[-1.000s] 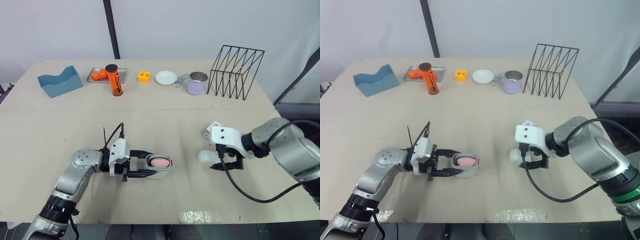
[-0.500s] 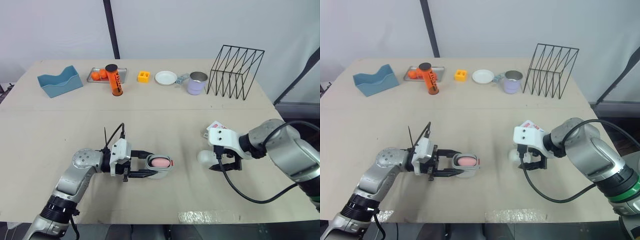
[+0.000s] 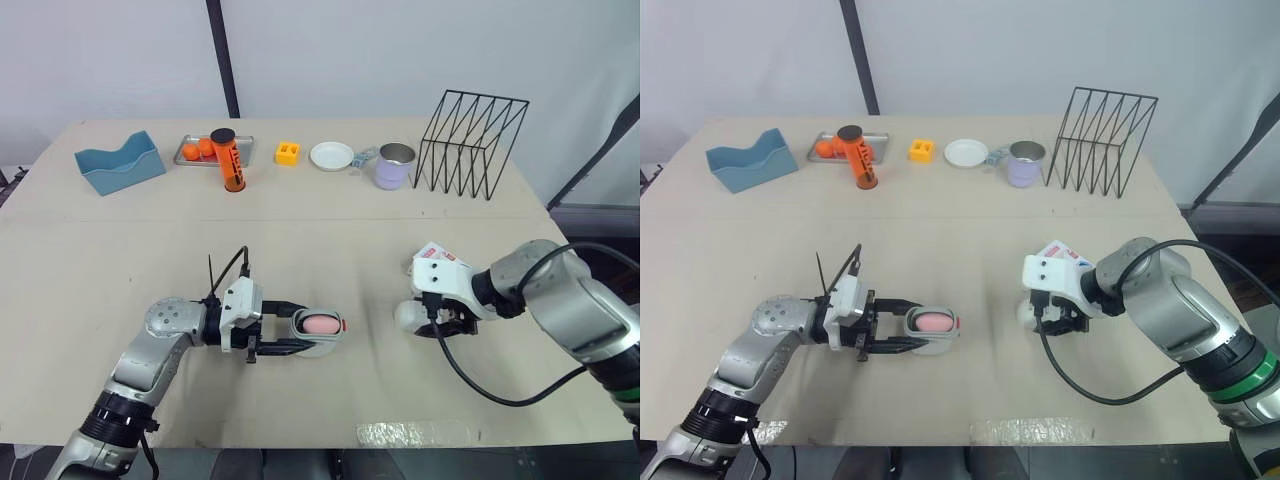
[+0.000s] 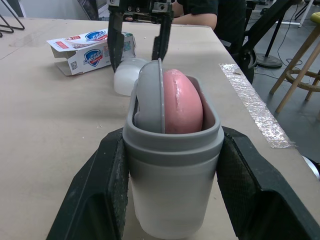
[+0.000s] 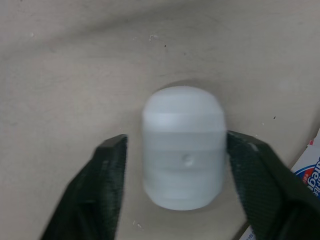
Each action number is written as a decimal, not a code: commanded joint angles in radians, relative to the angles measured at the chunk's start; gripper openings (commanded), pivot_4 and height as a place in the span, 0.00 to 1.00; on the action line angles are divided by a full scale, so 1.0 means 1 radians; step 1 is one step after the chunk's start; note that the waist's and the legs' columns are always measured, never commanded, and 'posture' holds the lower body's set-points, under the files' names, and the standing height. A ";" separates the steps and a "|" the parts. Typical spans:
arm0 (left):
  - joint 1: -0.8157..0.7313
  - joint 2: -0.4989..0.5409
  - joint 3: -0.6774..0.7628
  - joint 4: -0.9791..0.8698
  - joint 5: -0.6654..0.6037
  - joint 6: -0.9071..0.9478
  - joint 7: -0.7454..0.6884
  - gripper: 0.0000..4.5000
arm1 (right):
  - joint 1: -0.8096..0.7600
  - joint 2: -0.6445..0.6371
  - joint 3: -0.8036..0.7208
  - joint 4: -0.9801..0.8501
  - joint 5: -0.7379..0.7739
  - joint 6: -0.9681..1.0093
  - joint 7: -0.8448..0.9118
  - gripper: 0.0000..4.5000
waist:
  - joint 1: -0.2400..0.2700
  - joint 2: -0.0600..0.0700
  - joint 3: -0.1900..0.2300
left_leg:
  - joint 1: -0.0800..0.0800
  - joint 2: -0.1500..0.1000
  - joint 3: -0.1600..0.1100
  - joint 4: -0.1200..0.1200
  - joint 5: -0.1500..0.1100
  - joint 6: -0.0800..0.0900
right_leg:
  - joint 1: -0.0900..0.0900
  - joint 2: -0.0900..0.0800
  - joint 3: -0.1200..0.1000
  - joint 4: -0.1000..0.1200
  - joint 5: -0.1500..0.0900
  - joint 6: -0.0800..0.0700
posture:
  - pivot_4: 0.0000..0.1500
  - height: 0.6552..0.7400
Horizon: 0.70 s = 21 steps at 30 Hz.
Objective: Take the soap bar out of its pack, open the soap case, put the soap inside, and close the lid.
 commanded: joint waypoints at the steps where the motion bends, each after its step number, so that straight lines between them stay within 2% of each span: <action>1: -0.001 0.001 0.007 -0.039 -0.017 -0.005 0.007 0.43 | -0.015 0.000 -0.005 -0.009 -0.009 0.005 0.002 0.41 | 0.000 0.000 0.000 | 0.000 0.000 0.000 0.000 0.000 0.000 | 0.000 0.000 0.000 0.000 0.000 0.000 | 1.00 1.00; 12: -0.011 -0.002 0.002 -0.032 -0.017 -0.002 0.009 0.43 | -0.013 0.004 -0.027 -0.013 0.008 -0.014 0.006 0.41 | 0.000 0.000 0.000 | 0.000 0.000 0.000 0.000 0.000 0.000 | 0.000 0.000 0.000 0.000 0.000 0.000 | 1.00 1.00; 21: -0.028 -0.005 0.005 -0.006 -0.013 -0.016 0.004 0.43 | -0.155 0.003 -0.123 0.021 0.108 -0.119 0.115 0.41 | 0.000 0.000 0.000 | 0.000 0.000 0.000 0.000 0.000 0.000 | 0.000 0.000 0.000 0.000 0.000 0.000 | 1.00 1.00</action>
